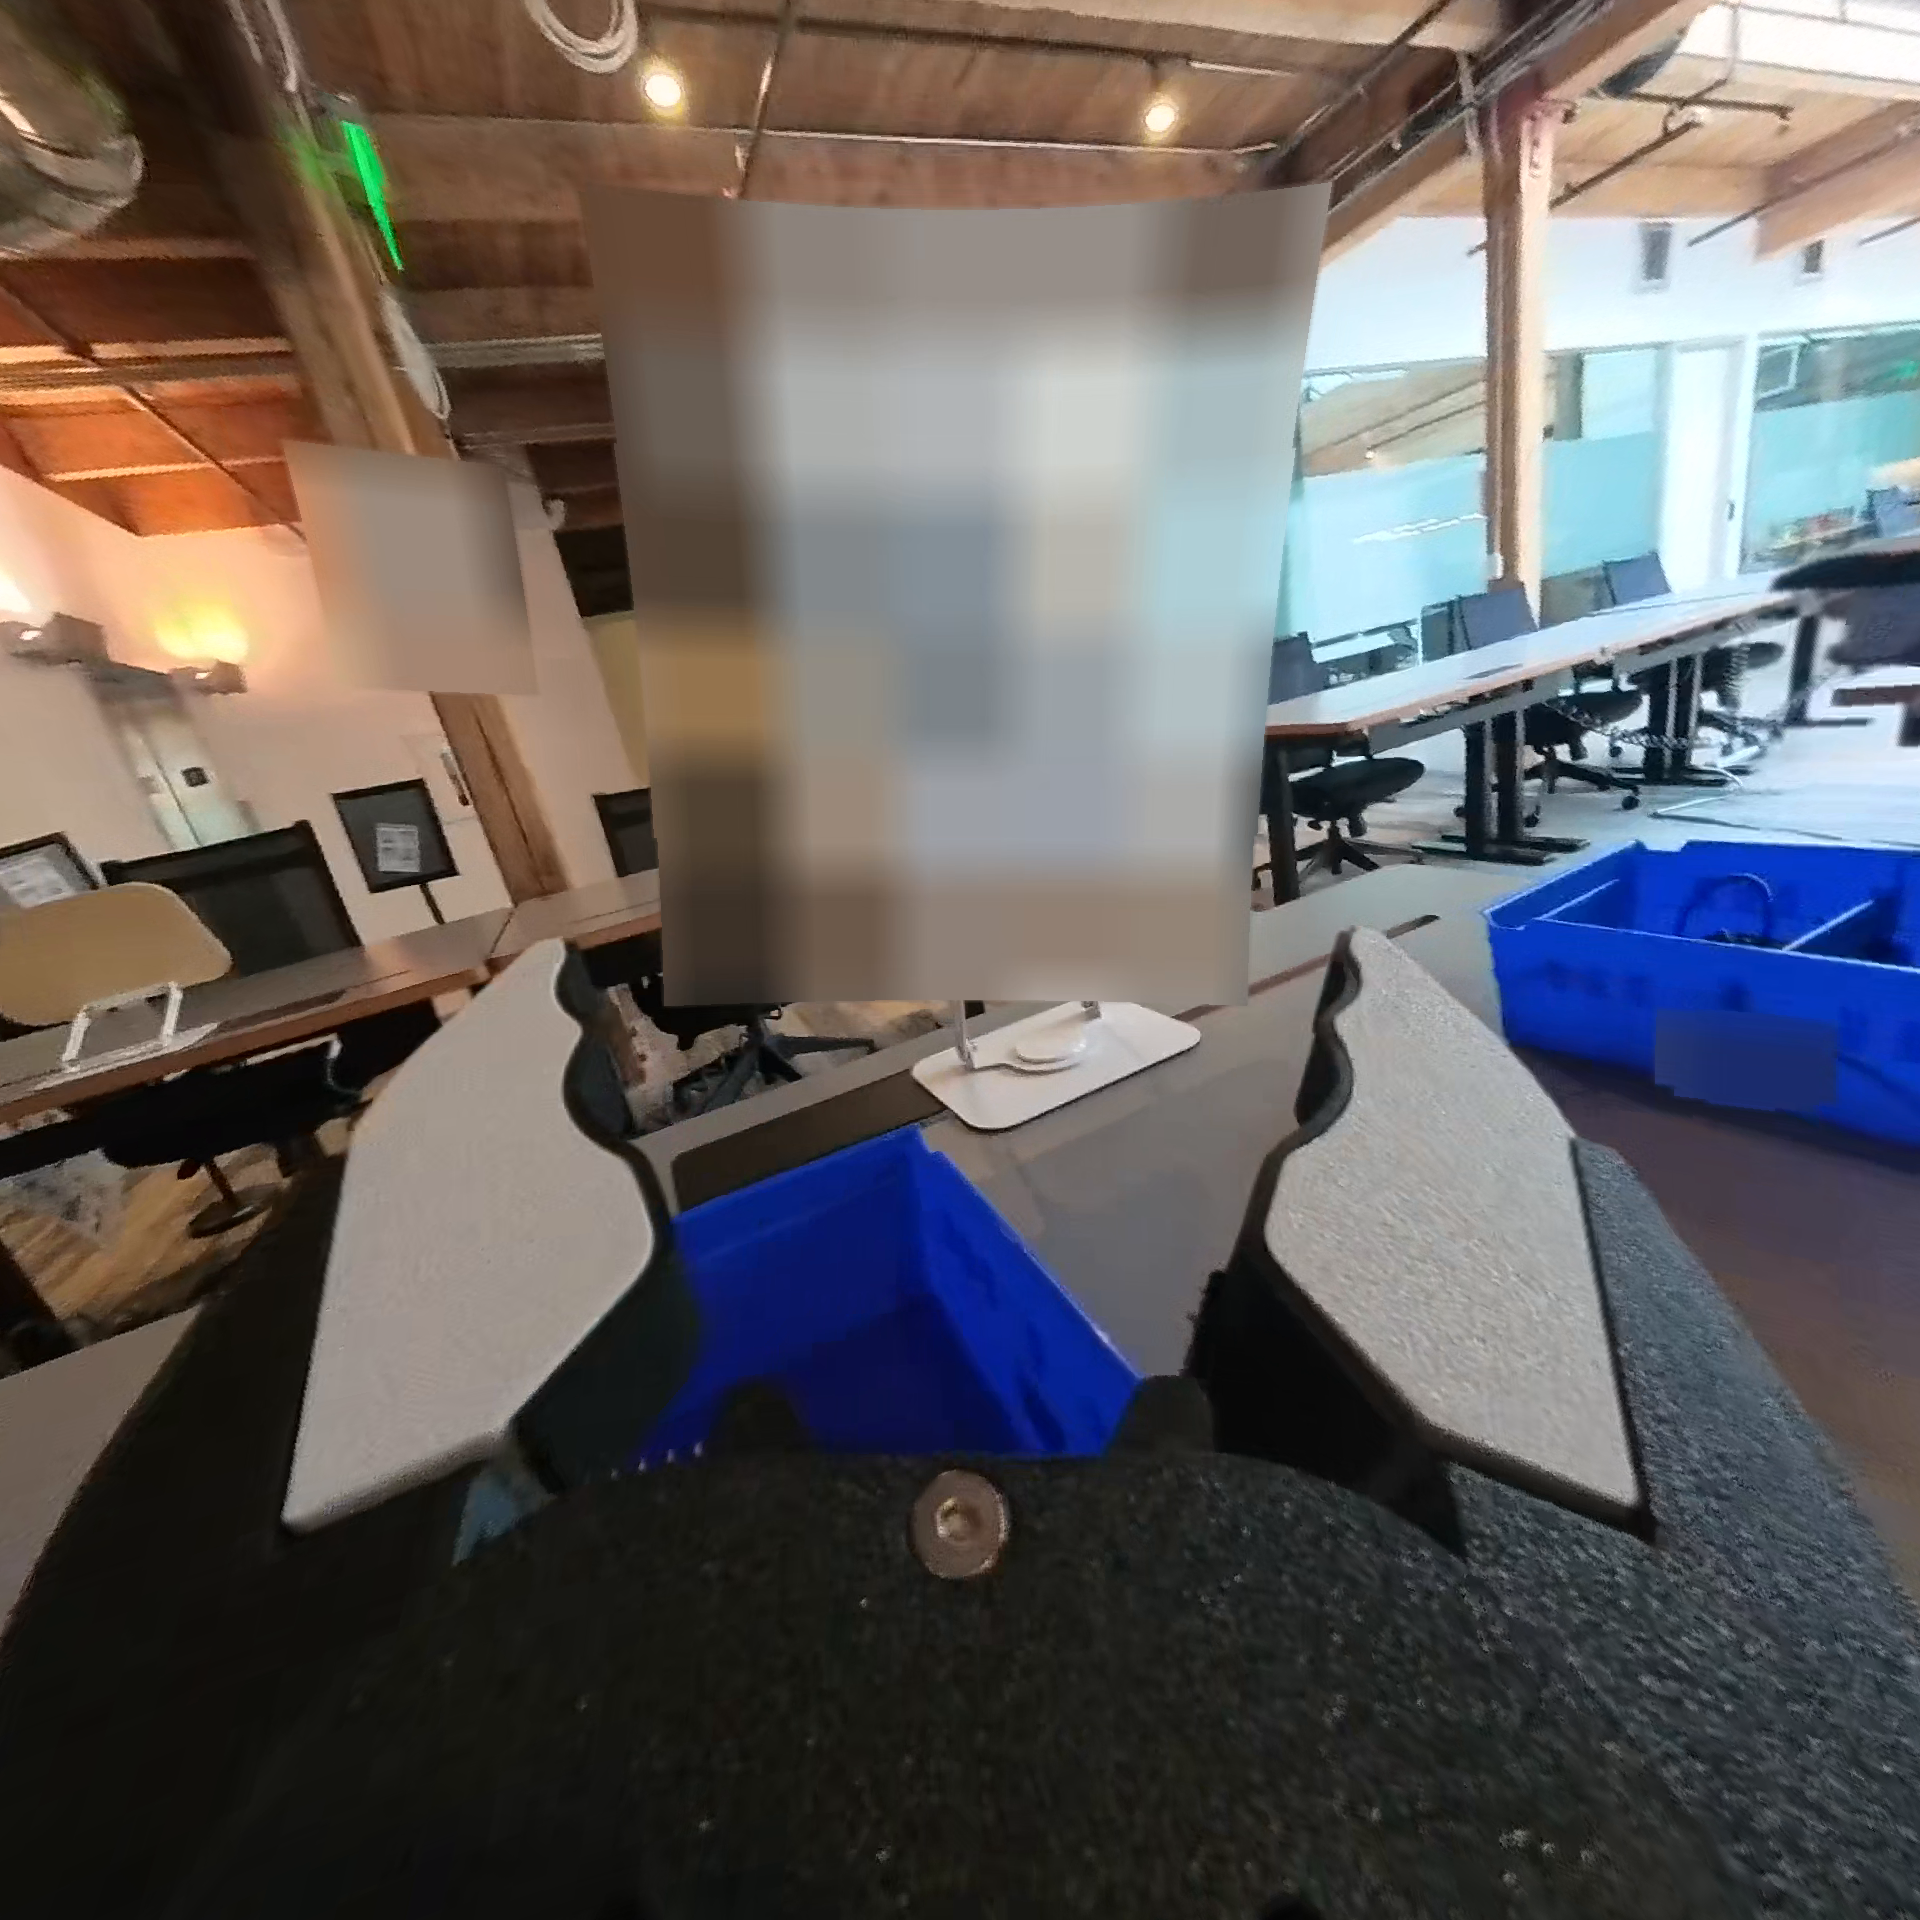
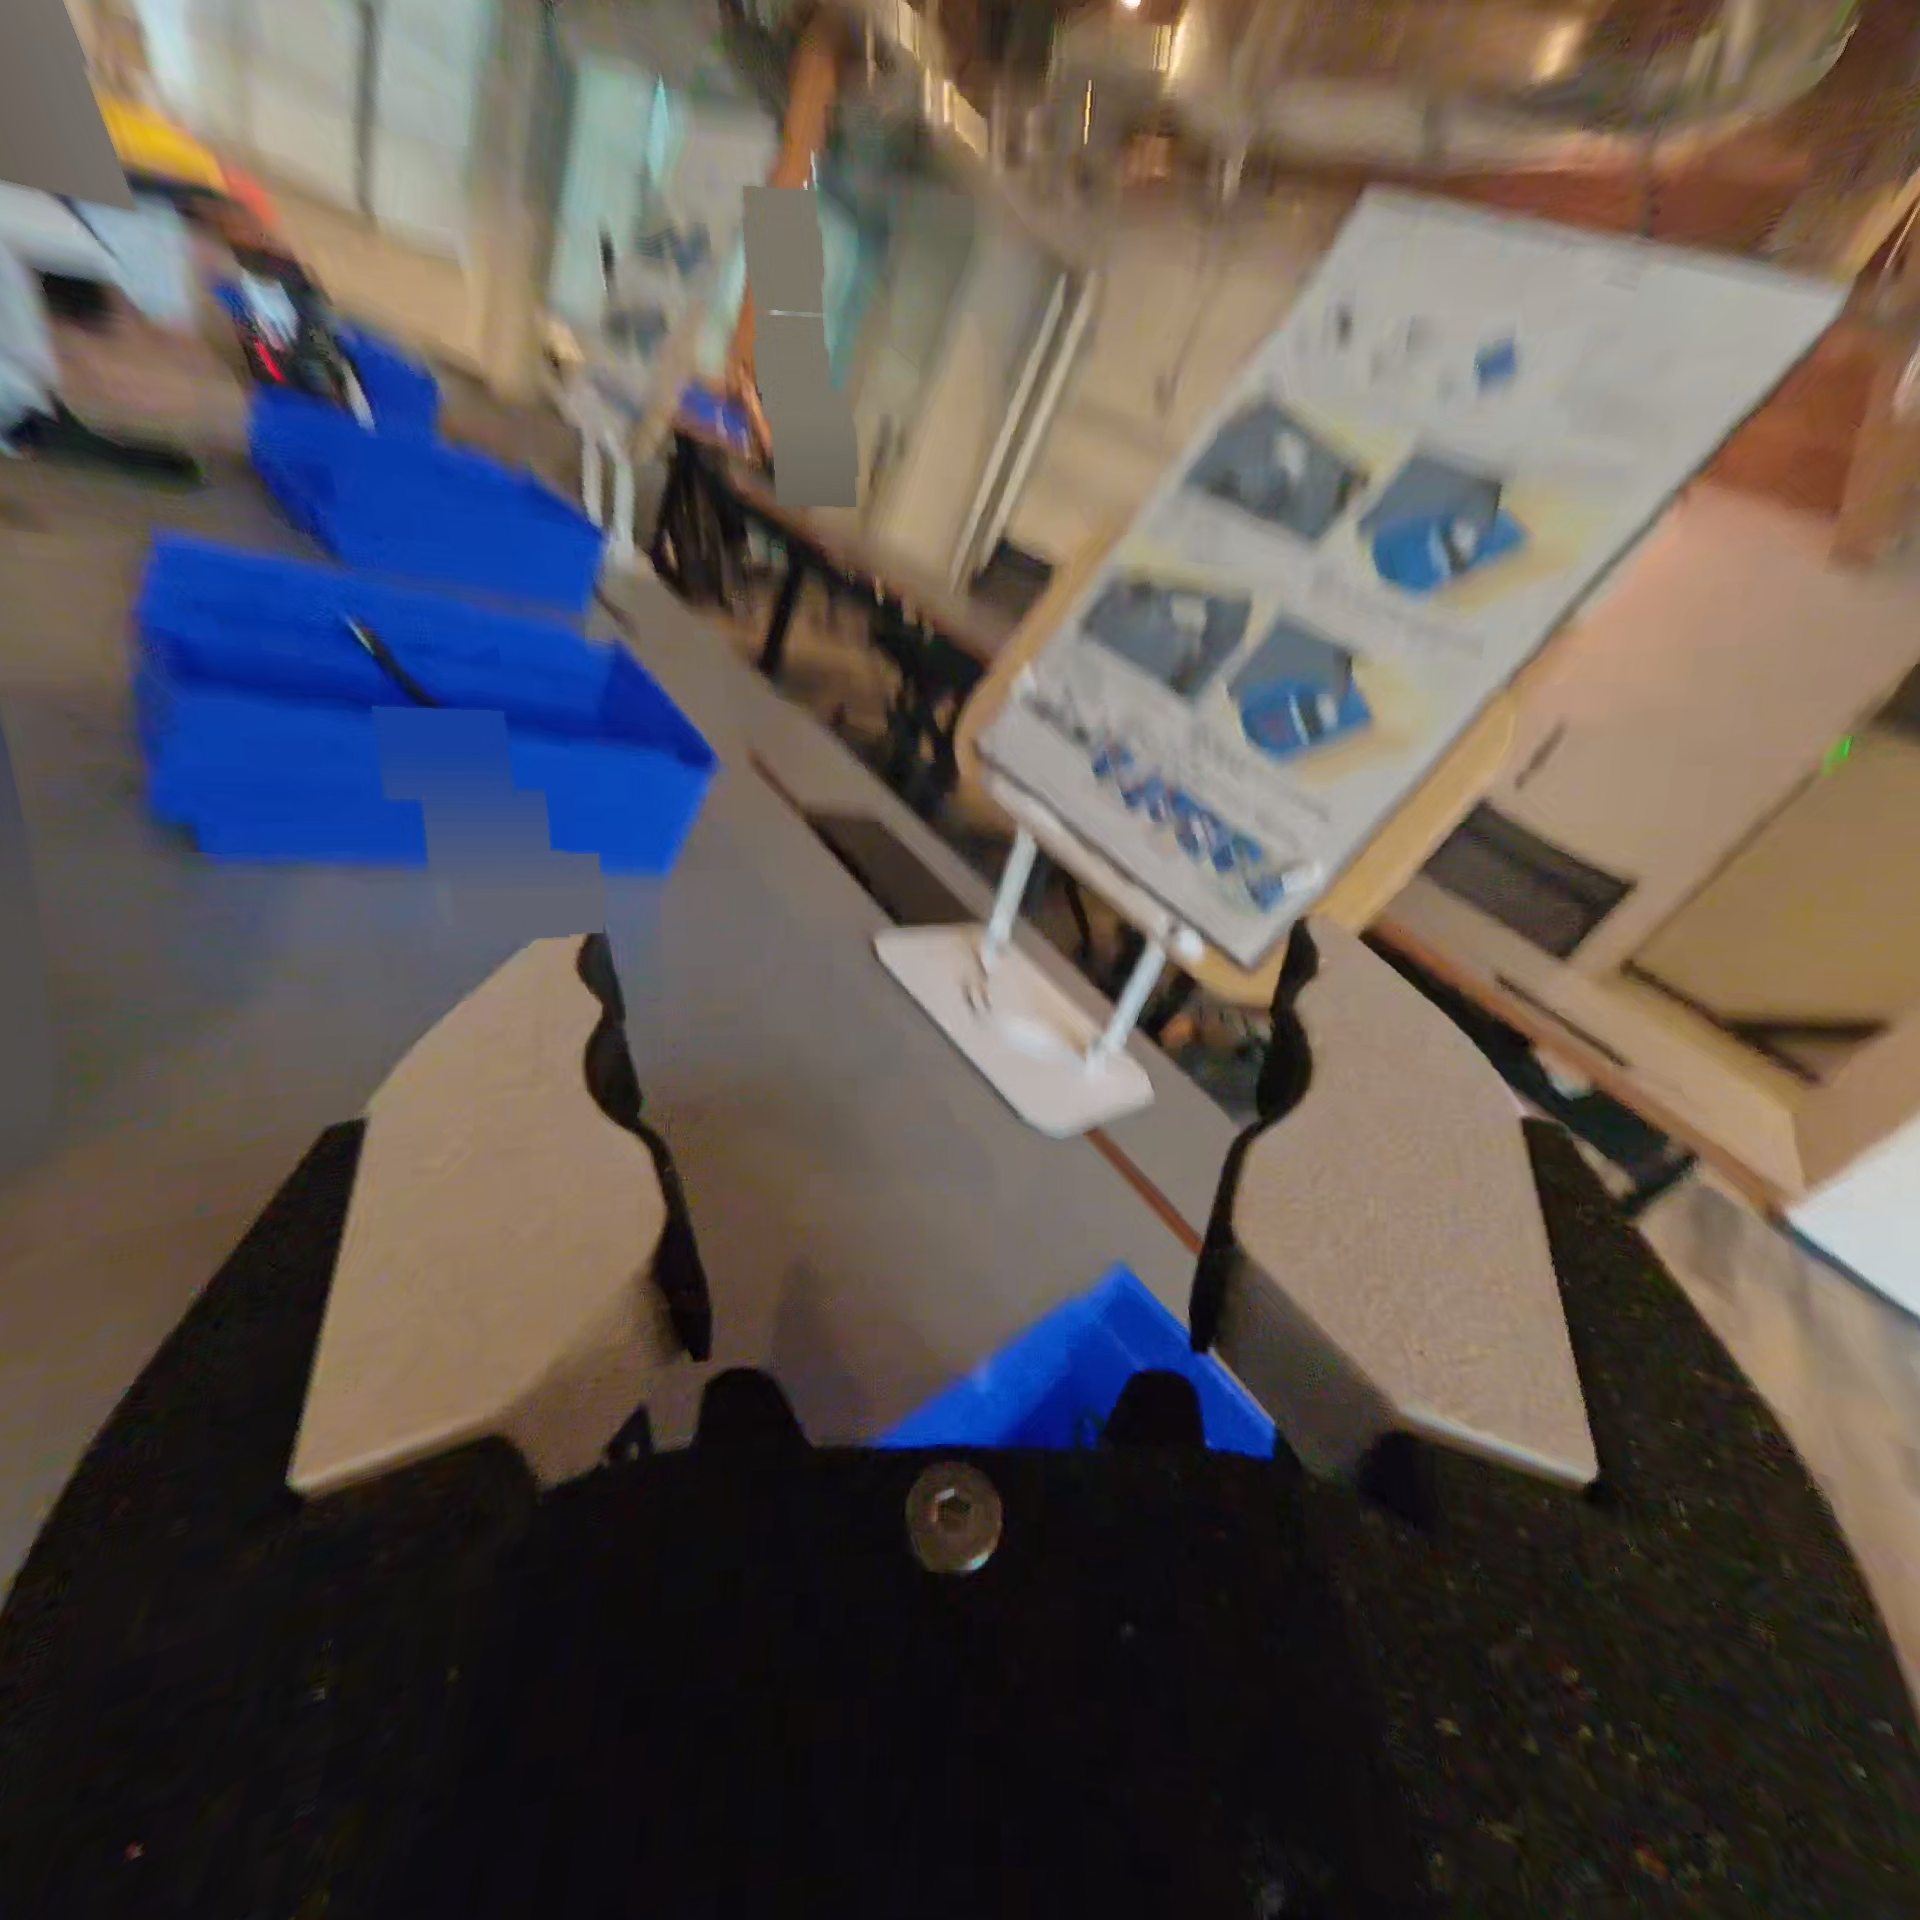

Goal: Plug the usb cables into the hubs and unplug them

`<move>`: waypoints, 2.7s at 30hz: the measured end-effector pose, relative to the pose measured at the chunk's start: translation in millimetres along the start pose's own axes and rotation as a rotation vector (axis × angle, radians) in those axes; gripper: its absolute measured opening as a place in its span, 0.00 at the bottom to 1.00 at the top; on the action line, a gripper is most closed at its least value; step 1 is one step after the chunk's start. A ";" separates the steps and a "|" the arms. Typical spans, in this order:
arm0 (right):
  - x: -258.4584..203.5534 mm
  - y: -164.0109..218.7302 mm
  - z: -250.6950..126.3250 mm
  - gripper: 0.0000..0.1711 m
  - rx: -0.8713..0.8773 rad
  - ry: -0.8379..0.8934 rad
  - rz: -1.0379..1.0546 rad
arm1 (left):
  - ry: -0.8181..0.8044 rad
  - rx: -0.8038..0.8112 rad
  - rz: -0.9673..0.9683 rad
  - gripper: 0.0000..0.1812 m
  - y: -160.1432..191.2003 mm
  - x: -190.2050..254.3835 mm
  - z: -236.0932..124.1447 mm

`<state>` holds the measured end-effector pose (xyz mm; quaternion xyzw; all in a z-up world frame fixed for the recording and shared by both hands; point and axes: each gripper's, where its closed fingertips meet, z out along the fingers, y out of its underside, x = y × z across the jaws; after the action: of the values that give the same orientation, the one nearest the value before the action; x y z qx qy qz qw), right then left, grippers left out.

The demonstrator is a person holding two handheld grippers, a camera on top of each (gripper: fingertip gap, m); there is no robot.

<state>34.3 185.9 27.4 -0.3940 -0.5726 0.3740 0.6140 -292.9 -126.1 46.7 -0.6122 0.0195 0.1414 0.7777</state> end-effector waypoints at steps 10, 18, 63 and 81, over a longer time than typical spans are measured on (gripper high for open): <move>-62.1 -82.9 -53.7 0.32 0.492 0.045 0.018 | -0.266 -0.339 0.380 0.23 52.2 -55.3 -22.0; -55.6 -79.3 -75.3 0.20 0.432 0.129 -0.039 | -0.132 -0.517 0.553 0.00 104.5 -39.3 1.5; -70.2 -83.9 -56.7 0.19 0.443 0.107 0.099 | -0.146 -0.409 0.648 0.01 40.3 -40.8 71.5; -228.9 -66.9 71.6 0.18 0.268 -0.590 0.865 | 0.423 -0.053 0.814 0.01 -22.3 224.8 70.9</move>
<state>-51.4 -46.0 -2.6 -0.3902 -0.4537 0.7572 0.2618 -82.0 -18.8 39.8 -0.5899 0.4130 0.3078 0.6218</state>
